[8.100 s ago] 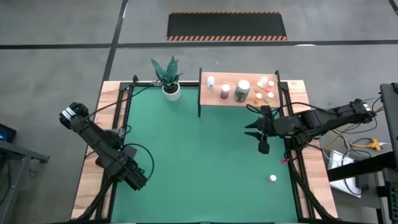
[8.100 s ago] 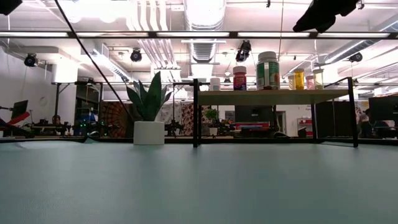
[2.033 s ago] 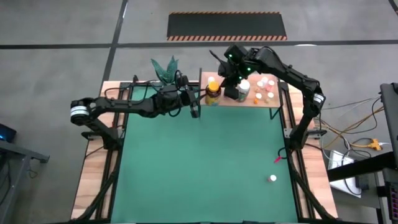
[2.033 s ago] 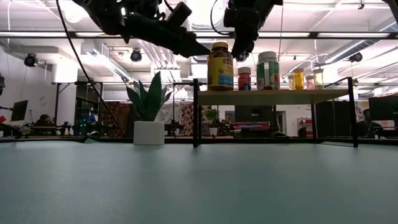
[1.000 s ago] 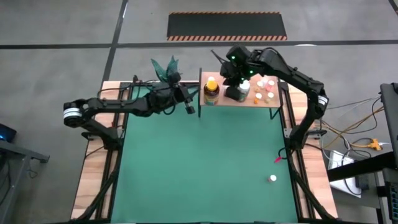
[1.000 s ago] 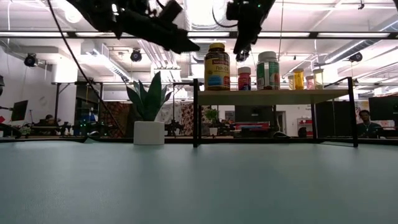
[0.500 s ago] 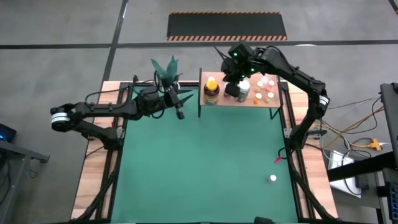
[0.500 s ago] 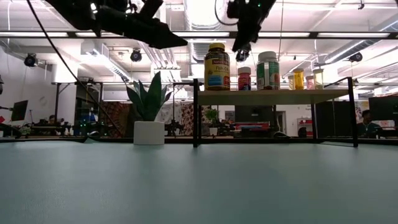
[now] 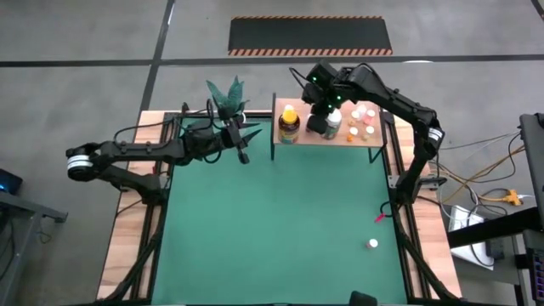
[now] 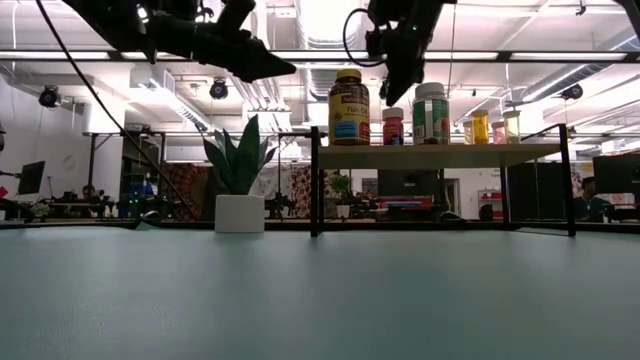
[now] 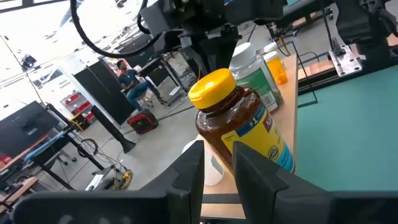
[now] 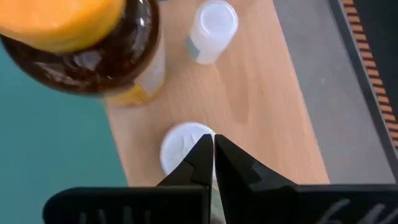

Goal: Pick and place medicine bottles onto shelf by color
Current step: Adjust the pink pill bottle on the shelf

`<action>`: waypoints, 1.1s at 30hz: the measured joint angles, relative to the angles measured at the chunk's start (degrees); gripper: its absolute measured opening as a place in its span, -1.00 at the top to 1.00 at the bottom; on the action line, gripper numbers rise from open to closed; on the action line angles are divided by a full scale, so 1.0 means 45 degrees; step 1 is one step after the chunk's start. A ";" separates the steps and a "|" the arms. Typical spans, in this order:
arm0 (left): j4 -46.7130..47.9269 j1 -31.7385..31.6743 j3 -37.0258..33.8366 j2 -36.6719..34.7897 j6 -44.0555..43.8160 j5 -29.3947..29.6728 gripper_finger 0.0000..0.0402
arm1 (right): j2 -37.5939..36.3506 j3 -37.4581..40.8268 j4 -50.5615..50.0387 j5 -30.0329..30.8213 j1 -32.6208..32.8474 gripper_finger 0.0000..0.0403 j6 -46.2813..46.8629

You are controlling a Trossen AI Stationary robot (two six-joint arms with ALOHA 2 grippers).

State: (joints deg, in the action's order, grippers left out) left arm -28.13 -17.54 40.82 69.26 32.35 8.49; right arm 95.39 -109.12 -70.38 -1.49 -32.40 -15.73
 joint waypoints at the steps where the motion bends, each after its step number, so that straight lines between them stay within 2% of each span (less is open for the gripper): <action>1: 0.0013 0.0000 0.0000 -0.0019 -0.0005 0.0000 0.67 | 0.0000 0.0000 -0.0081 0.0044 0.0000 0.96 0.0044; 16: 0.0058 0.0000 0.0003 -0.0011 -0.0033 0.0015 0.67 | 0.0282 0.0000 -0.0624 -0.0014 0.0121 0.96 0.0031; 26: 0.0076 0.0000 0.0000 -0.0001 -0.0042 0.0019 0.67 | 0.0112 -0.0091 -0.0736 -0.0914 0.0180 0.96 -0.0152; 30: 0.0081 0.0000 0.0000 0.0003 -0.0042 0.0019 0.67 | 0.0102 -0.0165 -0.0906 -0.1702 0.0170 0.96 -0.0407; 33: 0.0081 0.0000 0.0001 0.0004 -0.0040 0.0019 0.67 | 0.0098 -0.0208 -0.0957 -0.1615 0.0229 0.96 -0.0400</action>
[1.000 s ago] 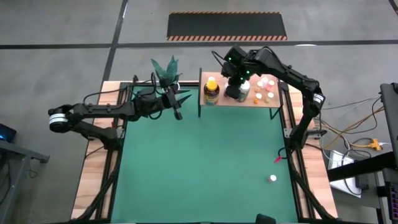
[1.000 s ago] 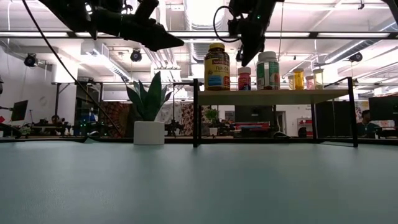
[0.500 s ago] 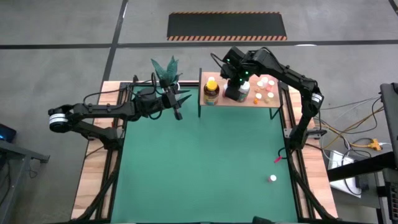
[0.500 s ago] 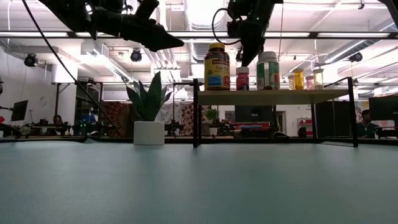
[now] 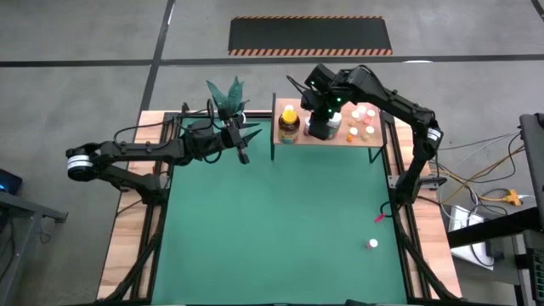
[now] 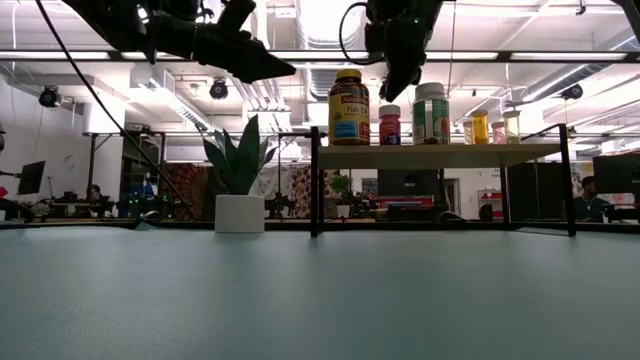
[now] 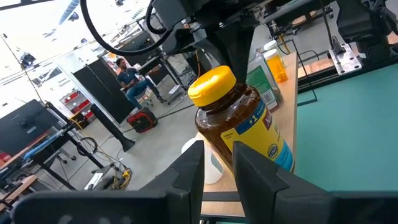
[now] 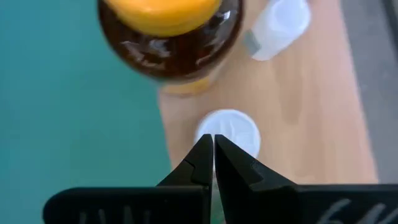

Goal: Pick and place medicine bottles onto shelf by color
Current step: Adjust the pink pill bottle on the shelf, then put the light pink pill bottle on the shelf

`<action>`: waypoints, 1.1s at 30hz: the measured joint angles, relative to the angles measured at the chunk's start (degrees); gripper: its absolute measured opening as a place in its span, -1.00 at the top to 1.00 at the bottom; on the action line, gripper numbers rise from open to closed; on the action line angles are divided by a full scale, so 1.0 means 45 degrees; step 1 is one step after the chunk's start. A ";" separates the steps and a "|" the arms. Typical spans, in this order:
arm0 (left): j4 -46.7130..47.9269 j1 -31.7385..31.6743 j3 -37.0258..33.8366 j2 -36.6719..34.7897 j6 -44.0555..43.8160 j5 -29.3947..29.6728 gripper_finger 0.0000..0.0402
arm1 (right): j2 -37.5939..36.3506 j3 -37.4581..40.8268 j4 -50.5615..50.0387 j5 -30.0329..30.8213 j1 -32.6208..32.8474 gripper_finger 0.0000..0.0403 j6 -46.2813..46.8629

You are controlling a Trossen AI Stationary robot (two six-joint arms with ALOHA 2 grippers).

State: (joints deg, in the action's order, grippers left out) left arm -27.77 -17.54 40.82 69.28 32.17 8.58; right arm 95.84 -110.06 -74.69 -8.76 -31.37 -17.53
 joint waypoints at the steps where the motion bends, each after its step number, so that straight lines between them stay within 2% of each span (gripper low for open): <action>1: 0.0000 0.0000 0.0001 0.0000 0.0001 0.0000 0.67 | 0.0001 -0.0031 0.0055 0.0170 0.0004 0.96 -0.0004; 4: 0.0000 0.0000 -0.0001 0.0000 -0.0001 0.0000 0.67 | -0.0006 -0.0098 0.0316 0.1003 -0.0002 0.96 0.0052; 7: 0.0000 0.0000 -0.0005 0.0000 0.0004 0.0000 0.67 | -0.0008 -0.0010 0.0485 0.1240 -0.0015 0.96 -0.0010; 15: 0.0011 0.0000 -0.0045 0.0000 0.0004 0.0003 0.67 | 0.0305 0.0086 0.0300 0.1166 0.0112 0.96 -0.0240; 23: 0.0015 0.0000 -0.0055 0.0000 0.0004 0.0003 0.67 | 0.0300 0.0086 0.0206 -0.0009 0.0145 0.96 -0.0409; 33: -0.0069 0.0000 -0.0055 0.0000 -0.0035 0.0000 0.67 | 0.0199 -0.0533 0.0108 0.0280 0.0201 0.96 -0.0606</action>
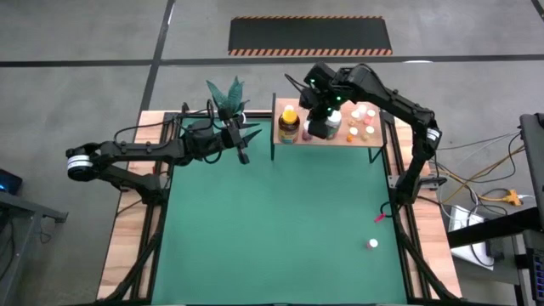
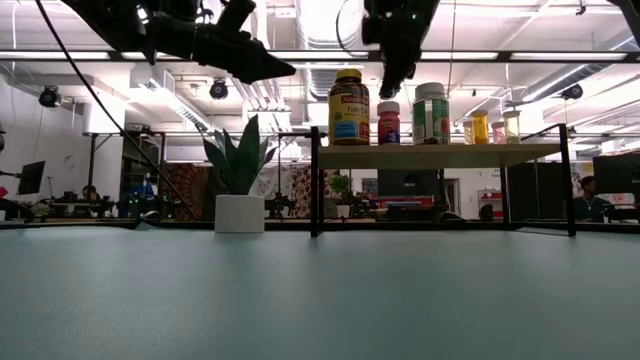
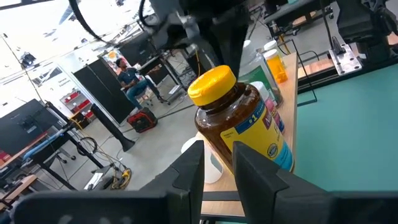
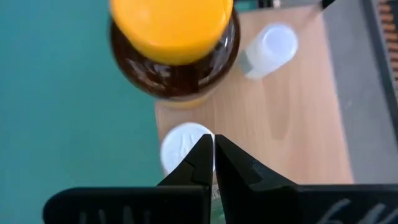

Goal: Pick and place medicine bottles onto shelf by color
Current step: Put the light pink pill bottle on the shelf

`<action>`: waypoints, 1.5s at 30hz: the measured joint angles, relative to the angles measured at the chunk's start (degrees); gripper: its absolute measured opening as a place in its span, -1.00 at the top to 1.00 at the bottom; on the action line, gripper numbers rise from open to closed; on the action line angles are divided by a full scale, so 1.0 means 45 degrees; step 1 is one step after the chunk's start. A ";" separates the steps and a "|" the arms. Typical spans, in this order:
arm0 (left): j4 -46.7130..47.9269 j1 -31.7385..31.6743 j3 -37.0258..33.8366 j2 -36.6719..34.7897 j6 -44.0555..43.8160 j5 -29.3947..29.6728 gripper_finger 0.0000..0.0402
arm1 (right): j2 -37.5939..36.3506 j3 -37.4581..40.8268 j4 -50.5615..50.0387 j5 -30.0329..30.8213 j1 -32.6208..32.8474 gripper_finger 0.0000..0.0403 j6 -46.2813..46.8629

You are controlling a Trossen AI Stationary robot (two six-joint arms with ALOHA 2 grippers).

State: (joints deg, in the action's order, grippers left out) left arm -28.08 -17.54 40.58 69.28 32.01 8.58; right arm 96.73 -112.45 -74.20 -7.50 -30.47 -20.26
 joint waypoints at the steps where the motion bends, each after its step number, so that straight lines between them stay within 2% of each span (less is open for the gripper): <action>1: -0.0025 0.0000 0.0000 0.0000 -0.0001 0.0002 0.67 | -0.0092 -0.0106 0.0002 -0.0004 0.0026 0.96 0.0021; 4: -0.0074 0.0004 0.0016 0.0000 -0.0008 0.0001 0.67 | -0.0475 -0.0240 -0.0184 -0.0167 0.0208 0.96 0.0291; 7: -0.0087 0.0042 0.0063 0.0000 -0.0025 0.0004 0.67 | -0.0938 -0.0152 -0.0456 -0.1026 0.0645 0.96 0.0995; 13: -0.0385 0.0378 0.0071 -0.0004 -0.0025 0.0005 0.67 | -0.1905 0.0201 -0.1810 -0.2392 0.2455 0.96 0.3874; 17: -0.0369 0.0774 0.0227 -0.0017 -0.0024 0.0005 0.67 | -0.2824 0.1433 -0.2915 -0.3379 0.4144 0.96 0.8001; 20: -0.0370 0.1063 0.0327 -0.0075 0.0018 0.0000 0.67 | -0.3833 0.2954 -0.2642 -0.3465 0.5916 0.96 1.2246; 25: -0.0324 0.1501 0.0291 -0.0204 -0.0004 0.0004 0.67 | -0.5524 0.6145 -0.0206 -0.3184 0.9587 0.96 1.9659; 29: -0.0283 0.1908 0.0079 -0.0204 -0.0333 0.0000 0.67 | -0.6477 0.8792 0.2053 -0.2462 1.2465 0.96 2.4527; 35: -0.0178 0.2603 -0.0117 -0.0209 -0.0370 0.0000 0.67 | -0.6905 1.1832 0.2070 -0.2323 1.5611 0.95 3.0553; 40: -0.0199 0.2936 -0.0061 -0.0211 -0.0360 0.0005 0.67 | -0.6944 1.3071 0.3852 -0.2310 1.6546 0.78 3.1380; 45: -0.0379 0.3018 0.0058 -0.0267 -0.0319 0.0005 0.67 | -0.6869 1.3448 0.3823 -0.1781 1.6550 0.40 3.1151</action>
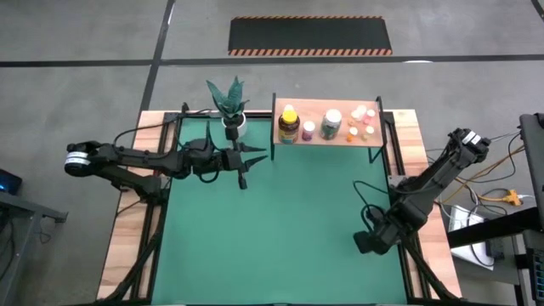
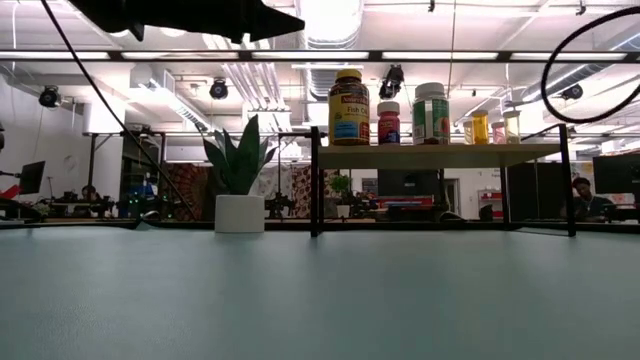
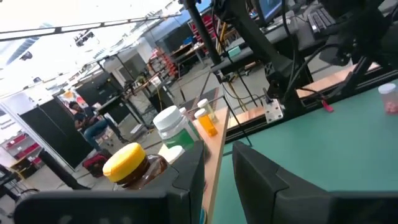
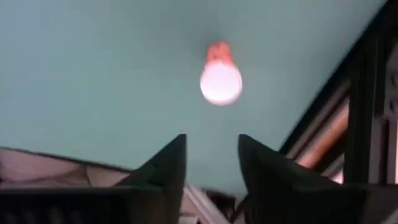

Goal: Pick and place medicine bottles onto shelf by color
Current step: Put the light pink pill bottle on the shelf

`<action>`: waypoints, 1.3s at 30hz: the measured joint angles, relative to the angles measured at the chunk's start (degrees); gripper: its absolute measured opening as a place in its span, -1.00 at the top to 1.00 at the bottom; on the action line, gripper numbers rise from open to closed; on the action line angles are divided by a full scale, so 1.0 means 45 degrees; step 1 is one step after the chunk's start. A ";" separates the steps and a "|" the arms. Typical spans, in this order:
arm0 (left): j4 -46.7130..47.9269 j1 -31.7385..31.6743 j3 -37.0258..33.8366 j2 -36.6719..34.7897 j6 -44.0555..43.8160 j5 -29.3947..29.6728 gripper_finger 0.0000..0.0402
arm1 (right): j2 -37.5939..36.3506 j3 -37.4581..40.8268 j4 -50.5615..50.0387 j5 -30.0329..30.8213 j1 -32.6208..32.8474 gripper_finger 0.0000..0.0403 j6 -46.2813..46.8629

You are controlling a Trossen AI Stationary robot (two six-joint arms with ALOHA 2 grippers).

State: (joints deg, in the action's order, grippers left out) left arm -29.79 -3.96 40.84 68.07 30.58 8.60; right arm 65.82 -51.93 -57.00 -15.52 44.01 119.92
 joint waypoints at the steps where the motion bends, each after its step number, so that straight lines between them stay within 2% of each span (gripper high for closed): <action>1: 0.0010 0.0003 0.0005 0.0000 0.0003 0.0000 0.67 | 0.0002 0.0083 -0.0001 0.0285 0.0000 0.32 -0.0166; 4: 0.0047 0.0003 0.0005 -0.0003 0.0008 0.0000 0.67 | -0.0005 0.0375 0.0055 0.0947 0.0000 0.07 -0.0233; 8: 0.0060 -0.0001 0.0005 -0.0005 0.0012 0.0005 0.67 | 0.0109 0.0942 0.0170 0.1127 -0.0002 -0.19 -0.0127; 11: 0.0060 -0.0001 0.0005 -0.0008 0.0012 0.0005 0.67 | 0.0295 0.1289 0.0316 0.1114 0.0000 -0.31 0.0005; 14: 0.0060 -0.0001 0.0005 -0.0010 0.0016 0.0010 0.67 | 0.0504 0.1386 0.0602 0.1122 -0.0005 -0.34 0.0000; 23: 0.0063 -0.0006 0.0005 -0.0010 -0.0002 0.0056 0.67 | 0.1620 0.1397 0.1309 0.1030 -0.0005 -0.04 0.0024; 32: 0.0064 -0.0006 0.0005 -0.0010 -0.0022 0.0057 0.67 | 0.1885 0.1102 0.1343 0.0794 -0.0005 0.51 0.0041; 36: 0.0064 -0.0006 0.0005 -0.0010 -0.0045 0.0053 0.67 | 0.1810 0.0569 0.1548 0.1277 -0.0121 0.52 -0.1073; 39: 0.0062 0.0024 0.0005 -0.0014 -0.0059 0.0053 0.67 | 0.1807 -0.0067 0.2660 0.2969 -0.0488 0.47 -0.3242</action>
State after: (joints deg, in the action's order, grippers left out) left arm -29.51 -3.85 40.86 68.01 30.31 8.84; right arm 73.95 -52.24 -45.03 -2.16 41.81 105.33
